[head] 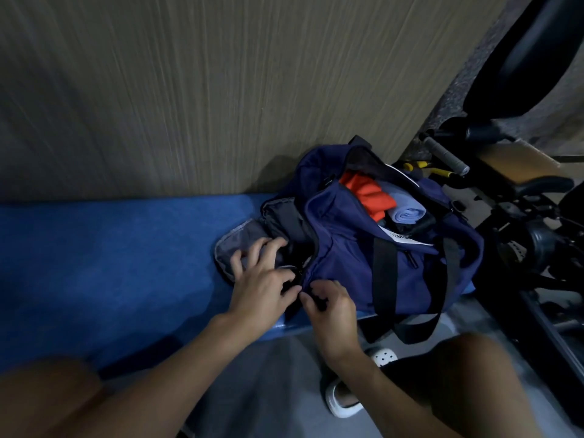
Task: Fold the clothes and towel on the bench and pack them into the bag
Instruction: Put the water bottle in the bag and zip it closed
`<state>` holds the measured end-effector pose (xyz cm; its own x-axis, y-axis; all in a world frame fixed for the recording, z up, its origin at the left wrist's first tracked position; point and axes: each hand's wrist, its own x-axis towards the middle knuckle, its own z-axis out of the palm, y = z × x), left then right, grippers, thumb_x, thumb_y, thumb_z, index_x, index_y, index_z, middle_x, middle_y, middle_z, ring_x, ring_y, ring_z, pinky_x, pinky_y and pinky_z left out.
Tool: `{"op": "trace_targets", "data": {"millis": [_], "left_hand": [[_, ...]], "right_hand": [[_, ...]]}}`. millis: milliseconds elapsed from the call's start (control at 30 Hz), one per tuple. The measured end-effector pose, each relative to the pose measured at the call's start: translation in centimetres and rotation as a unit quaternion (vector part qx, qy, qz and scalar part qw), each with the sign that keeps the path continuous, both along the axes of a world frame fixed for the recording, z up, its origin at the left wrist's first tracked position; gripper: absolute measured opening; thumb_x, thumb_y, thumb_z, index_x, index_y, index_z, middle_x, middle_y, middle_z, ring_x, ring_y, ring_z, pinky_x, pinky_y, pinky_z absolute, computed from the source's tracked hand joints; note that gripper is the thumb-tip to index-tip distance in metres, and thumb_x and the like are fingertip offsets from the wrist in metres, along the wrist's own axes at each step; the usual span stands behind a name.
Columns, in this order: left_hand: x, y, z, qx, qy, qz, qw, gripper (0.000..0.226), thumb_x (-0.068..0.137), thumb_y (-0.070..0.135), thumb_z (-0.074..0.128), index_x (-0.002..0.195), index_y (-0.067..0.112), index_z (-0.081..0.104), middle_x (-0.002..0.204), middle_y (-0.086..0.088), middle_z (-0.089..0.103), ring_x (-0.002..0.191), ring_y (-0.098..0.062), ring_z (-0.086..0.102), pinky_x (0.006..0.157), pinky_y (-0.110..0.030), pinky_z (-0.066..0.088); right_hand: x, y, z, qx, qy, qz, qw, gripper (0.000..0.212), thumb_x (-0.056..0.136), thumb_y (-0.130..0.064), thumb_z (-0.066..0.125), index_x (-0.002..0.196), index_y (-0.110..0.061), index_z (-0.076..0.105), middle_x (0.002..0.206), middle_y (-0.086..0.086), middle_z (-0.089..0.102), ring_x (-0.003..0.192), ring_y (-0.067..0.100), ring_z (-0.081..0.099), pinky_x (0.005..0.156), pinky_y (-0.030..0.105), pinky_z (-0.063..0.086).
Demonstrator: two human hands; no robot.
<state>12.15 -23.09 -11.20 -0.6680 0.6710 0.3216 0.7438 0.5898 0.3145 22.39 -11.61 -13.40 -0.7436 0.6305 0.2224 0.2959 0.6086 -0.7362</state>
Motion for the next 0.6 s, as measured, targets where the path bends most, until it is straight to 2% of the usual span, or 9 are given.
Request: {"op": "trace_targets", "data": {"millis": [67,133,267,333,433,533,600], "left_hand": [[-0.1,-0.1,0.4,0.019,0.002,0.0,1.0,0.012,0.077,0.037,0.079,0.074,0.027,0.075,0.144,0.001,0.048,0.135,-0.028,0.036,0.101,-0.058,0.03],[-0.4,-0.4,0.5,0.028,0.039,-0.018,0.999,0.011,0.082,0.034,0.073,0.075,0.025,0.075,0.141,0.001,0.05,0.135,-0.027,0.037,0.1,-0.057,0.03],[-1.0,-0.9,1.4,0.054,0.114,-0.07,0.99,0.031,0.092,0.039,0.053,0.074,0.024,0.074,0.127,0.003,0.058,0.131,-0.024,0.041,0.101,-0.054,0.028],[-0.9,-1.0,1.8,0.056,0.143,-0.082,0.985,0.03,0.092,0.038,0.056,0.073,0.023,0.073,0.121,0.004,0.06,0.13,-0.024,0.045,0.103,-0.054,0.028],[-0.9,-1.1,2.4,0.082,0.167,-0.09,0.978,0.027,0.091,0.035,0.061,0.071,0.02,0.072,0.117,0.004,0.062,0.127,-0.023,0.048,0.104,-0.054,0.028],[-0.9,-1.1,4.0,0.137,0.186,-0.093,0.968,0.02,0.089,0.03,0.067,0.073,0.019,0.072,0.111,0.004,0.065,0.123,-0.024,0.054,0.102,-0.053,0.03],[-1.0,-1.0,5.2,0.177,0.189,-0.095,0.961,0.013,0.085,0.026,0.072,0.075,0.019,0.072,0.107,0.006,0.066,0.119,-0.024,0.057,0.099,-0.052,0.03]], "right_hand": [[-0.3,0.1,0.1,-0.005,-0.001,-0.011,1.0,0.014,0.082,-0.021,0.078,0.083,-0.012,0.067,0.079,-0.003,0.06,0.081,0.018,0.055,0.071,0.024,0.039],[-0.7,0.1,0.0,0.001,-0.002,-0.019,1.0,0.02,0.081,-0.025,0.079,0.074,-0.015,0.063,0.073,-0.001,0.06,0.077,0.021,0.054,0.068,0.03,0.041],[-1.5,-0.5,0.3,0.048,-0.022,-0.035,0.998,0.04,0.079,-0.035,0.078,0.064,-0.024,0.042,0.066,-0.006,0.051,0.07,0.023,0.049,0.061,0.036,0.039],[-1.8,-0.8,0.5,0.065,-0.024,-0.037,0.997,0.044,0.082,-0.029,0.074,0.062,-0.024,0.035,0.065,-0.006,0.045,0.065,0.023,0.046,0.058,0.033,0.033],[-2.0,-1.1,0.7,0.057,-0.022,-0.045,0.997,0.041,0.083,-0.021,0.071,0.062,-0.021,0.036,0.067,0.002,0.05,0.058,0.02,0.04,0.055,0.033,0.031],[-1.6,-1.2,0.7,0.064,-0.024,-0.046,0.997,0.043,0.08,-0.02,0.073,0.062,-0.022,0.034,0.069,0.004,0.054,0.058,0.026,0.044,0.056,0.032,0.03],[-1.3,-1.4,1.2,0.071,-0.023,-0.044,0.996,0.044,0.081,-0.023,0.075,0.063,-0.023,0.034,0.068,-0.001,0.051,0.058,0.023,0.044,0.056,0.031,0.028]]}}
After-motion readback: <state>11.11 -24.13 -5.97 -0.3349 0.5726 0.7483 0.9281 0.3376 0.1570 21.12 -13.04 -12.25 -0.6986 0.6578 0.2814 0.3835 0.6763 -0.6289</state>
